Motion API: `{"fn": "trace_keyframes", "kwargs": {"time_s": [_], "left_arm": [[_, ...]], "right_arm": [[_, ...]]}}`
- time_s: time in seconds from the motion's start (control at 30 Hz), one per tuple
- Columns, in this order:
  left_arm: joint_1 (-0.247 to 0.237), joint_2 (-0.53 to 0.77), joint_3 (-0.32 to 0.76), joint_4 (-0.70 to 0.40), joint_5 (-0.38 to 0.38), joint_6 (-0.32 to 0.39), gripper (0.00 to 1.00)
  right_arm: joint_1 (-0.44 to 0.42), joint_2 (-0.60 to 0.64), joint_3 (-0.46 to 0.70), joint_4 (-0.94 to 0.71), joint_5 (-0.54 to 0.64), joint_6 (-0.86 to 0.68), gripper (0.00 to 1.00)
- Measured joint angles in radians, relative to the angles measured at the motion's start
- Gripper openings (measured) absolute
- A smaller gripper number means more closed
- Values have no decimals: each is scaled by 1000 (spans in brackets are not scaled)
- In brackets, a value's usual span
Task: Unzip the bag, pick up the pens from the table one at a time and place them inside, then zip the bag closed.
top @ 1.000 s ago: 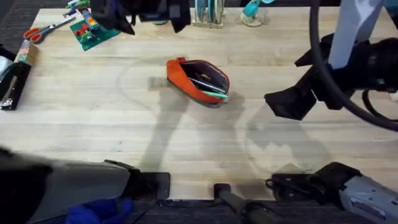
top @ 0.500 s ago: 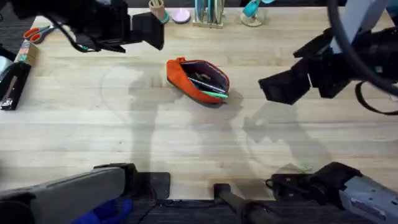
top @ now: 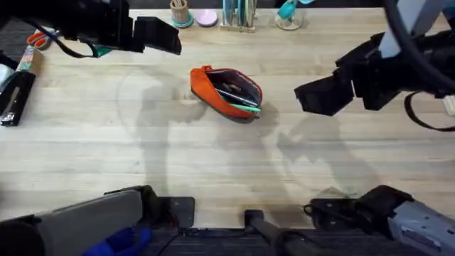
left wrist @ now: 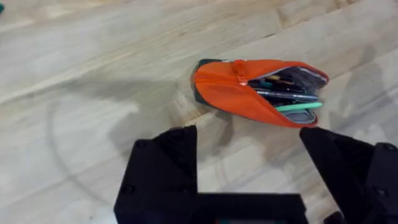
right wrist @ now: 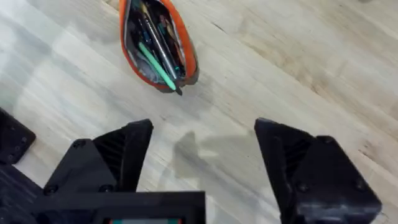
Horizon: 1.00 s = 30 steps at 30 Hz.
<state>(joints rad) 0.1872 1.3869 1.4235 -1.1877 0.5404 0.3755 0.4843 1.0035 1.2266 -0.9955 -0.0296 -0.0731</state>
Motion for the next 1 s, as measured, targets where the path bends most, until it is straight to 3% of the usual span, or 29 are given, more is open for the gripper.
{"fn": "trace_keyframes", "kwargs": {"time_s": [0.23,0.5,0.77,1.0], "left_arm": [[1,0,0,7,67,125,993],[1,0,0,32,89,234,993],[1,5,0,45,139,386,993],[25,110,0,59,198,491,993]], "right_arm": [[0,0,0,0,0,0,996],[0,0,0,0,0,3,997],[0,0,0,0,0,3,996],[0,0,0,0,0,3,997]]}}
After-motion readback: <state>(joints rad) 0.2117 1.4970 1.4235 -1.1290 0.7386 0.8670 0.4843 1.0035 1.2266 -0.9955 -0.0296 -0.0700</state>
